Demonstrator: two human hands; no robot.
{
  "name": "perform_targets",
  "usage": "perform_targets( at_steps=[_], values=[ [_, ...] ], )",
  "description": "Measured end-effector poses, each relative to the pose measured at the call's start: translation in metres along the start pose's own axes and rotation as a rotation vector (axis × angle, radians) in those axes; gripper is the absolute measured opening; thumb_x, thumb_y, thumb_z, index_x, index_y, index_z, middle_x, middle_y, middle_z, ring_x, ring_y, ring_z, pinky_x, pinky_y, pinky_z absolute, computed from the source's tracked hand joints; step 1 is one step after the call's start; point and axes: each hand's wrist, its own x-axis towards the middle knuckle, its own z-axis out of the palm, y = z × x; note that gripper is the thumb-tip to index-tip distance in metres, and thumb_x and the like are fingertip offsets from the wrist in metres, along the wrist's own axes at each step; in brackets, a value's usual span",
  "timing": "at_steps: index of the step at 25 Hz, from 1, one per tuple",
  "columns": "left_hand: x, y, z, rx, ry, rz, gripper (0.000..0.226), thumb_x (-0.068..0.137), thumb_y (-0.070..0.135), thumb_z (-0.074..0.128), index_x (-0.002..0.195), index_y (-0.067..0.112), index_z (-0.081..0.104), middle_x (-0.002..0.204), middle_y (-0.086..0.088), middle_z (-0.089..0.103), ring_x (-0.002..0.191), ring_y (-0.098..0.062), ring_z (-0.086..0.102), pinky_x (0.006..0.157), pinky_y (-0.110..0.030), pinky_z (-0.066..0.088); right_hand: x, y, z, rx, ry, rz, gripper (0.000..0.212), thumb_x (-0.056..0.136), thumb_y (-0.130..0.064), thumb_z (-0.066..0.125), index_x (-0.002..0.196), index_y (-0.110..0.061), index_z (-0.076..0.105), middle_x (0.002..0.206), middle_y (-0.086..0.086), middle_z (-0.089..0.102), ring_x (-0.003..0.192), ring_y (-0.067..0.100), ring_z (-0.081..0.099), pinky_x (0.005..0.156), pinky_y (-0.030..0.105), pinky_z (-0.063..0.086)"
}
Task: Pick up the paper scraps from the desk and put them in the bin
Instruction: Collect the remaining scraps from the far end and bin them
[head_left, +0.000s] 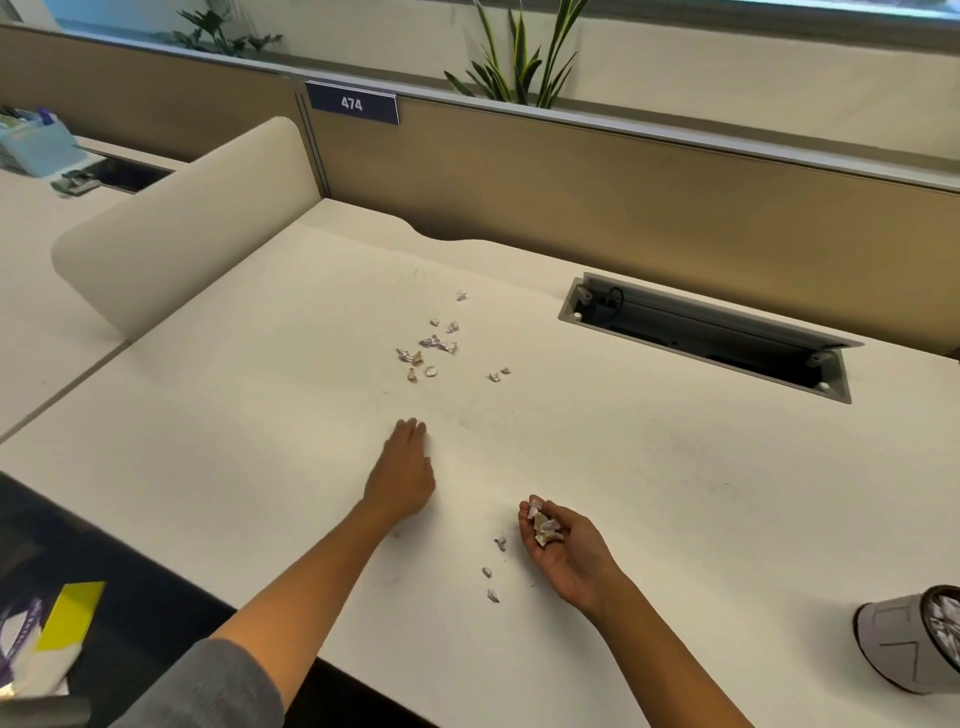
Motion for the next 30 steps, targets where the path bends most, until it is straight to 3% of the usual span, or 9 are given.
perform_targets(
  at_steps=[3,6,11,18,23,25,27,28,30],
  values=[
    [0.013,-0.015,-0.004,0.151,-0.068,-0.002,0.057,0.101,0.012,0.034,0.153,0.004,0.013,0.163,-0.010,0.005,0.151,-0.026,0.003,0.122,-0.042,0.012,0.002,-0.001,-0.003,0.007,0.035,-0.020,0.016,0.099,-0.009,0.051,0.088,-0.001,0.058,0.078,0.013,0.066,0.079,0.022,0.063,0.061,0.027,0.061],
    [0.016,-0.022,-0.005,0.112,-0.100,-0.001,0.056,0.100,0.007,0.031,0.153,0.001,0.011,0.163,-0.011,0.005,0.151,-0.024,0.003,0.123,-0.036,0.009,0.003,-0.002,-0.007,-0.021,0.057,-0.052,0.008,0.096,-0.005,0.056,0.090,0.000,0.060,0.084,0.013,0.063,0.079,0.022,0.062,0.059,0.026,0.060],
    [-0.010,-0.025,0.000,0.090,-0.053,0.041,0.049,0.101,0.006,0.029,0.149,-0.003,0.023,0.161,-0.011,0.017,0.150,-0.018,0.013,0.118,-0.023,0.012,0.003,-0.005,-0.009,-0.060,0.042,-0.071,0.014,0.094,0.003,0.054,0.105,0.002,0.063,0.087,0.013,0.064,0.078,0.021,0.064,0.066,0.027,0.060],
    [-0.074,-0.032,0.012,-0.021,-0.043,0.032,0.054,0.094,0.012,0.040,0.147,0.008,0.036,0.160,-0.001,0.024,0.147,-0.014,0.025,0.115,-0.025,0.025,0.001,-0.008,-0.008,-0.112,0.024,-0.085,0.014,0.094,0.002,0.056,0.104,0.004,0.065,0.083,0.011,0.064,0.079,0.020,0.065,0.071,0.026,0.057],
    [-0.103,-0.034,0.034,0.047,0.045,0.043,0.051,0.094,-0.001,0.040,0.144,0.008,0.044,0.156,-0.003,0.035,0.143,-0.016,0.035,0.114,-0.026,0.029,-0.001,-0.004,-0.008,-0.145,0.027,-0.054,0.007,0.092,-0.001,0.061,0.096,0.001,0.066,0.084,0.010,0.063,0.080,0.018,0.064,0.070,0.025,0.056],
    [-0.107,-0.032,0.038,0.112,0.069,0.045,0.043,0.094,-0.004,0.039,0.131,0.006,0.057,0.145,-0.007,0.050,0.133,-0.023,0.049,0.108,-0.029,0.040,-0.002,-0.003,-0.008,-0.143,0.027,-0.055,0.007,0.092,-0.001,0.060,0.096,0.002,0.065,0.086,0.011,0.063,0.082,0.019,0.063,0.074,0.026,0.055],
    [-0.107,-0.025,0.039,0.185,0.086,0.062,0.028,0.090,-0.006,0.044,0.100,0.005,0.067,0.110,-0.008,0.068,0.102,-0.026,0.063,0.080,-0.031,0.051,-0.003,-0.004,-0.008,-0.129,0.029,-0.060,0.009,0.093,0.000,0.059,0.098,0.003,0.065,0.088,0.012,0.063,0.083,0.019,0.062,0.077,0.027,0.054],
    [-0.106,-0.021,0.040,0.199,0.083,0.070,0.023,0.088,-0.006,0.046,0.088,0.005,0.066,0.094,-0.008,0.066,0.088,-0.024,0.062,0.069,-0.031,0.049,-0.004,-0.004,-0.009,-0.124,0.029,-0.062,0.009,0.093,0.000,0.059,0.099,0.002,0.065,0.089,0.012,0.063,0.083,0.019,0.062,0.076,0.026,0.055],
    [-0.102,-0.010,0.042,0.156,0.073,0.087,0.022,0.090,-0.001,0.044,0.083,0.004,0.065,0.087,-0.007,0.063,0.083,-0.023,0.059,0.069,-0.034,0.049,-0.004,-0.006,-0.011,-0.124,0.028,-0.064,0.010,0.093,-0.001,0.059,0.100,0.002,0.065,0.089,0.011,0.063,0.082,0.019,0.063,0.071,0.024,0.057]
  ],
)
